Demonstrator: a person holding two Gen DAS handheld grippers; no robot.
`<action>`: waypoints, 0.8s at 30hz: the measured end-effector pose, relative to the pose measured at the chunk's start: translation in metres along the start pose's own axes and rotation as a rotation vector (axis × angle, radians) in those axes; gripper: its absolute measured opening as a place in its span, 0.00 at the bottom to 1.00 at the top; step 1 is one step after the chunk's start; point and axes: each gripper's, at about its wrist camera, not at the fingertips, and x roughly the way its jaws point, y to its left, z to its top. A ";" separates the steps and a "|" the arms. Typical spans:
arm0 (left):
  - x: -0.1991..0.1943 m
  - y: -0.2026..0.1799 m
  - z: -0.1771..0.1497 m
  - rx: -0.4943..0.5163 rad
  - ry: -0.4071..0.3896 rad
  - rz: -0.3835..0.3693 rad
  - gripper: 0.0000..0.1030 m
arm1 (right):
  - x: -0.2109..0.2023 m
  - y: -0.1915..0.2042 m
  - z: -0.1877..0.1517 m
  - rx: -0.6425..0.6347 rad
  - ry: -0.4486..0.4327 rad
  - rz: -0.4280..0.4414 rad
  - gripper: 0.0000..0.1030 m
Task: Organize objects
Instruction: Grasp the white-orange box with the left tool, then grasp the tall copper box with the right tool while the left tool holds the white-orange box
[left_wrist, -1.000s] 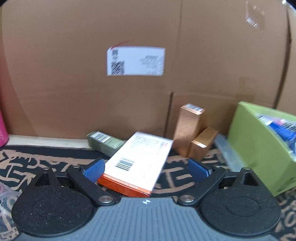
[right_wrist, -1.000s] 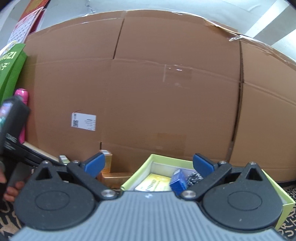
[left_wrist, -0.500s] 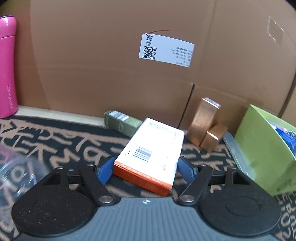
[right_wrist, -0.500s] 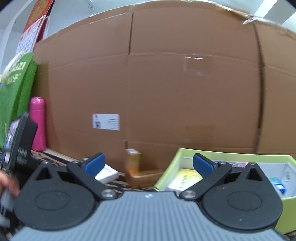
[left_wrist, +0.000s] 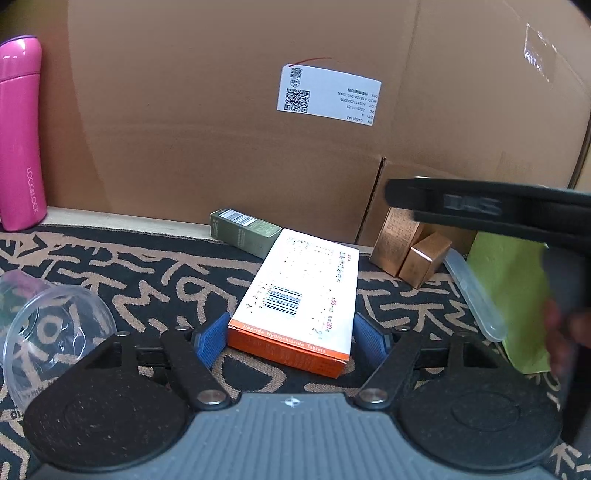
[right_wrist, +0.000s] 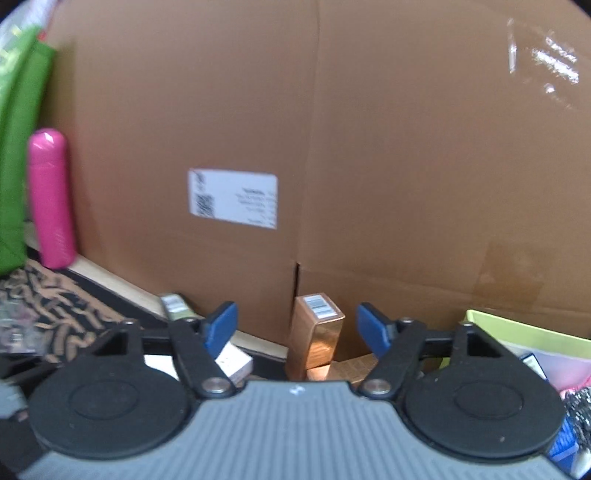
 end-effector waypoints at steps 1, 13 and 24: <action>0.000 0.000 0.000 0.004 0.001 0.002 0.74 | 0.006 -0.001 -0.002 0.000 0.009 -0.012 0.68; -0.001 0.004 -0.003 -0.021 -0.008 -0.017 0.75 | -0.056 -0.006 -0.050 0.046 -0.011 0.057 0.18; 0.004 0.003 -0.002 -0.012 -0.003 -0.023 0.85 | -0.086 -0.003 -0.077 0.037 0.064 0.086 0.40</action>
